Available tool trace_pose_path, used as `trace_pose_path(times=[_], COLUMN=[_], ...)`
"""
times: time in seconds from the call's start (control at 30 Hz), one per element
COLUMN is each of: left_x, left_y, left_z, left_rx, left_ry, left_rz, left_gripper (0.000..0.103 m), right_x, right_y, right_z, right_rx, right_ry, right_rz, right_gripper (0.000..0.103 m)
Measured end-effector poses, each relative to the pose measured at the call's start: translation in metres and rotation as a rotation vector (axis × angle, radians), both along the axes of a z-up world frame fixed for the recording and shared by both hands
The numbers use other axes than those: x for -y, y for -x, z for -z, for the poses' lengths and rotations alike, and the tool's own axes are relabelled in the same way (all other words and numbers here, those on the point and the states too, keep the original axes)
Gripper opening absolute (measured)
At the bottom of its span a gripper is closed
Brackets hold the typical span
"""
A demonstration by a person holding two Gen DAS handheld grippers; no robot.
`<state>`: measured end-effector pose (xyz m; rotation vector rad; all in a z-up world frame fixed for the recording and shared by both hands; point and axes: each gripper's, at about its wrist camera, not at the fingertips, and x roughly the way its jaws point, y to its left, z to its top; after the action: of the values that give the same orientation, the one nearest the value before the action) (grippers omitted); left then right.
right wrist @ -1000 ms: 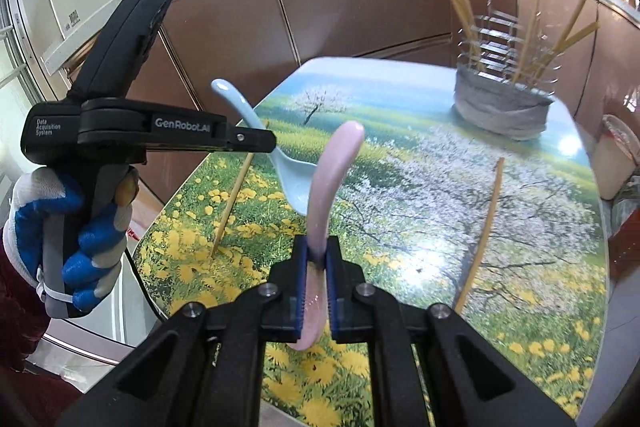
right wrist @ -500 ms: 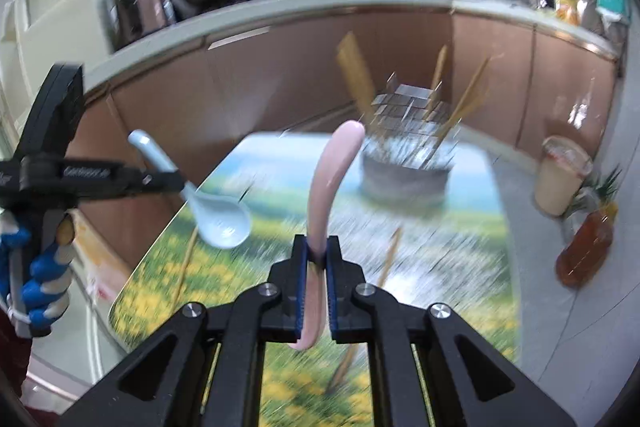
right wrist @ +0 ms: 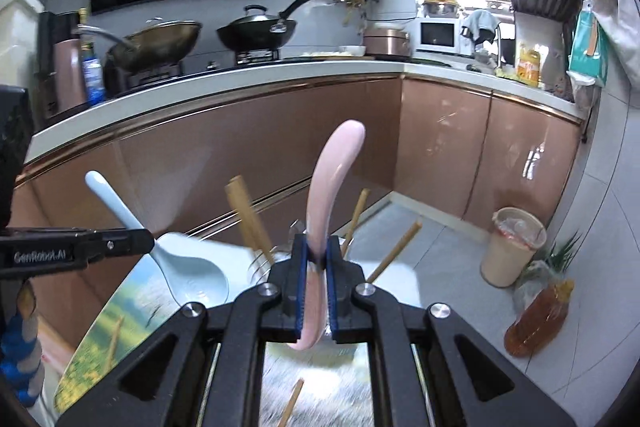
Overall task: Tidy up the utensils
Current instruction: 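Lower both held spoons into the wire holder and open both tools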
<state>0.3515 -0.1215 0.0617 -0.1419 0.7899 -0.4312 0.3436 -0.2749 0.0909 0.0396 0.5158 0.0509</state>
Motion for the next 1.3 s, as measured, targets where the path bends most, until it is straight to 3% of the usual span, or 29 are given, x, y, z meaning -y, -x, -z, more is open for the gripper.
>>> trace_pose_path(times=[0.17, 0.43, 0.63, 1.07, 1.17, 1.23, 1.3], left_x=[0.033, 0.069, 0.072, 0.069, 0.067, 0.065, 0.062], left_y=[-0.028, -0.044, -0.047, -0.053, -0.051, -0.050, -0.047], left_z=[0.015, 0.049, 0.067, 0.075, 0.070, 0.067, 0.064], left_rx=[0.033, 0.084, 0.059, -0.008, -0.001, -0.002, 0.003], left_ry=[-0.075, -0.236, -0.255, -0.240, -0.240, -0.232, -0.225], left_rz=[-0.007, -0.011, -0.013, -0.021, -0.025, -0.025, -0.032], left_gripper=[0.007, 0.007, 0.007, 0.007, 0.013, 0.024, 0.026], right_x=[0.008, 0.009, 0.010, 0.006, 0.006, 0.006, 0.008], right_y=[-0.041, -0.065, -0.070, -0.062, -0.058, -0.059, -0.057], right_z=[0.020, 0.060, 0.080, 0.079, 0.074, 0.072, 0.070], right_rx=[-0.024, -0.077, -0.113, -0.126, -0.128, -0.138, -0.140], right_ry=[0.030, 0.049, 0.021, 0.020, 0.023, 0.026, 0.025], right_rz=[0.032, 0.029, 0.011, -0.009, -0.004, -0.004, 0.010], right_gripper=[0.008, 0.008, 0.008, 0.011, 0.011, 0.014, 0.016])
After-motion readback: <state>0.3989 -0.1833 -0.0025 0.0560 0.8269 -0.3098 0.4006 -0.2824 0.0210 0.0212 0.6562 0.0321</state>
